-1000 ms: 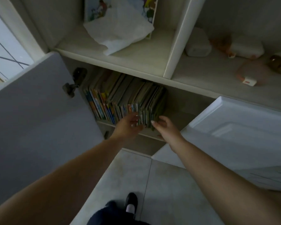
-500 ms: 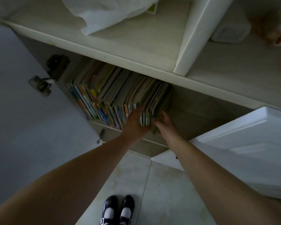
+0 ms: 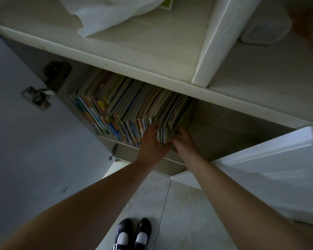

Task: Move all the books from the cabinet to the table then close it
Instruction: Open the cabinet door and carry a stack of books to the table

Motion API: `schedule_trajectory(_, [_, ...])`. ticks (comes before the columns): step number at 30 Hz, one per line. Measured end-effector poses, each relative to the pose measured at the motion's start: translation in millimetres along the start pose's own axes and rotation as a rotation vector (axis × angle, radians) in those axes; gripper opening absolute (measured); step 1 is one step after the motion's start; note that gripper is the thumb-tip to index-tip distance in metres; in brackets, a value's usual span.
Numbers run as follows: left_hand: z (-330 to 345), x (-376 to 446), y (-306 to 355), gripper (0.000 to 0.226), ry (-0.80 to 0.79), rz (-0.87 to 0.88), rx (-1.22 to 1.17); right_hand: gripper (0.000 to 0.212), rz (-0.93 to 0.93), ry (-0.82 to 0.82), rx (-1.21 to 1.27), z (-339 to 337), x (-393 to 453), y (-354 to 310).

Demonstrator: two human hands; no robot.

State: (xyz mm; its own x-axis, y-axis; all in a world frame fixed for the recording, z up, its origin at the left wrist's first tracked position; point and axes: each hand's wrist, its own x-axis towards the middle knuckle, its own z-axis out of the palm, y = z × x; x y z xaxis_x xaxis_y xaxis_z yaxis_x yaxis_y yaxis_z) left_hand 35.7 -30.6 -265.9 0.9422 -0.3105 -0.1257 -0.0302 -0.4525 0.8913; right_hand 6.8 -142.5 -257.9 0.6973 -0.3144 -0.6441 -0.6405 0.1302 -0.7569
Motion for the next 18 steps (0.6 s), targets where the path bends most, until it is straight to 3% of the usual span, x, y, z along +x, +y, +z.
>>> schedule_trajectory(4, [1.8, 0.7, 1.1, 0.073, 0.023, -0.026, -0.013, 0.092, -0.005, -0.011, 0.027, 0.3, 8.5, 6.7])
schedule_trajectory(12, [15.5, -0.3, 11.1, 0.074, -0.019, 0.04, 0.137, 0.07, -0.017, 0.025, 0.037, -10.6, 4.5, 14.7])
schedule_trajectory(15, [26.3, 2.4, 6.3, 0.071, 0.002, 0.009, 0.133, 0.056, -0.012, 0.055, 0.049, -12.3, -2.0, 13.4])
schedule_trajectory(18, [39.2, 4.4, 5.8, 0.076, -0.019, -0.037, 0.087, 0.056, -0.032, 0.076, 0.095, -16.1, -2.8, 15.6])
